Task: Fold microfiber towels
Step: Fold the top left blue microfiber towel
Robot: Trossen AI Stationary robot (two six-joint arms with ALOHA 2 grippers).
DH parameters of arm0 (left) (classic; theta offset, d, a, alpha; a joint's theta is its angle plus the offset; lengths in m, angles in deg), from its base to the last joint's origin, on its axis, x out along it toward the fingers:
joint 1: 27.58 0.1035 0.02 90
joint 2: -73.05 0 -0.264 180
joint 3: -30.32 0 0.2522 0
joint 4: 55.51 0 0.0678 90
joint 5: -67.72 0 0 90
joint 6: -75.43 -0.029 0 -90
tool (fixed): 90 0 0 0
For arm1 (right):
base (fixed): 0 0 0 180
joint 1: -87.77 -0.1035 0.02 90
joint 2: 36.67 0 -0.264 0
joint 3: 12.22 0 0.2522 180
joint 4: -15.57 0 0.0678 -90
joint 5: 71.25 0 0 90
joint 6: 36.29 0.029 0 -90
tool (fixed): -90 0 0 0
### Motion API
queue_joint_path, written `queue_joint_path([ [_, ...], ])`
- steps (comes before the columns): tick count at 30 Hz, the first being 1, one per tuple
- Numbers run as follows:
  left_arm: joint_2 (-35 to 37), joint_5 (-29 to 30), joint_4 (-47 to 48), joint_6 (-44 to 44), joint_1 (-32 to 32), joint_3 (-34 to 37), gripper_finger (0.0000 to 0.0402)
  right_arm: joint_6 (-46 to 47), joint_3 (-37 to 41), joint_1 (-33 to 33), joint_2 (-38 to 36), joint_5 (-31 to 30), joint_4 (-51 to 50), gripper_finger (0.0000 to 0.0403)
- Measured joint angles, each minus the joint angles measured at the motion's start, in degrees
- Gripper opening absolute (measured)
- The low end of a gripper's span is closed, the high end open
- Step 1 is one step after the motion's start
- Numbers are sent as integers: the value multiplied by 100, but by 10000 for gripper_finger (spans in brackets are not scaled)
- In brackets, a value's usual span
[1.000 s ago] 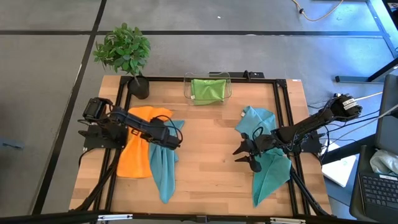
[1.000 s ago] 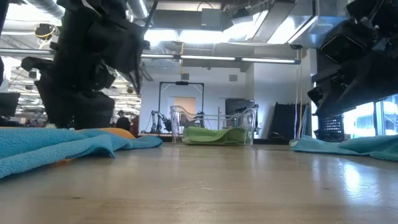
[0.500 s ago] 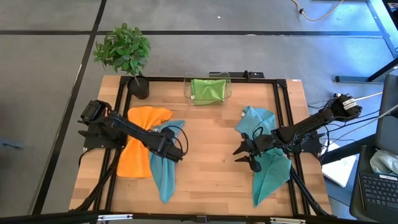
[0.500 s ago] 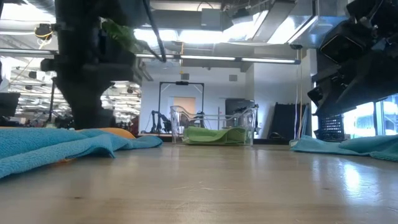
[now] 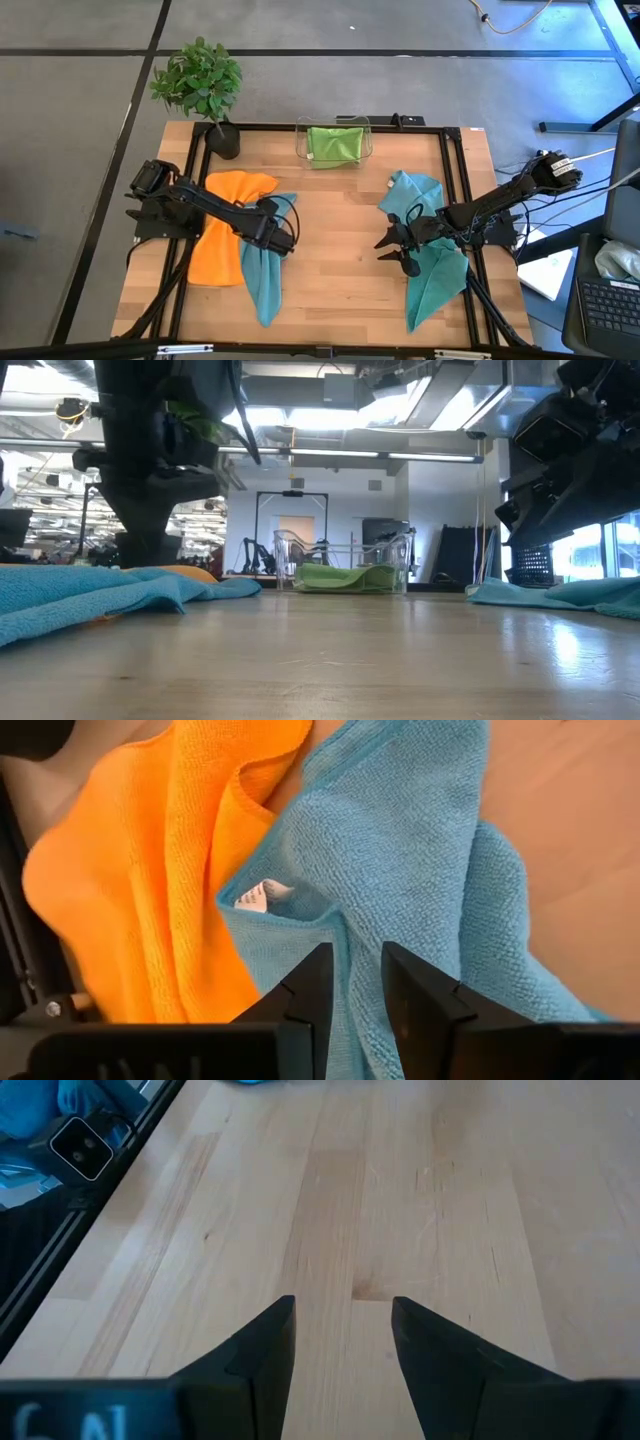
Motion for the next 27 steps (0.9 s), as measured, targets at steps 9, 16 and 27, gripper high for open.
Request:
queue_joint_path([
  [9, 0, 192, 17, 98, 74, 2, 80, 2, 0, 0, 0, 0, 0, 170],
  [16, 0, 1040, 4, -1196, -12, 97, 80, 2, 0, 0, 0, 0, -18, 170],
  [27, 0, 1003, -111, -2553, -216, 201, 80, -11, 0, 2, 0, 0, -46, 170],
])
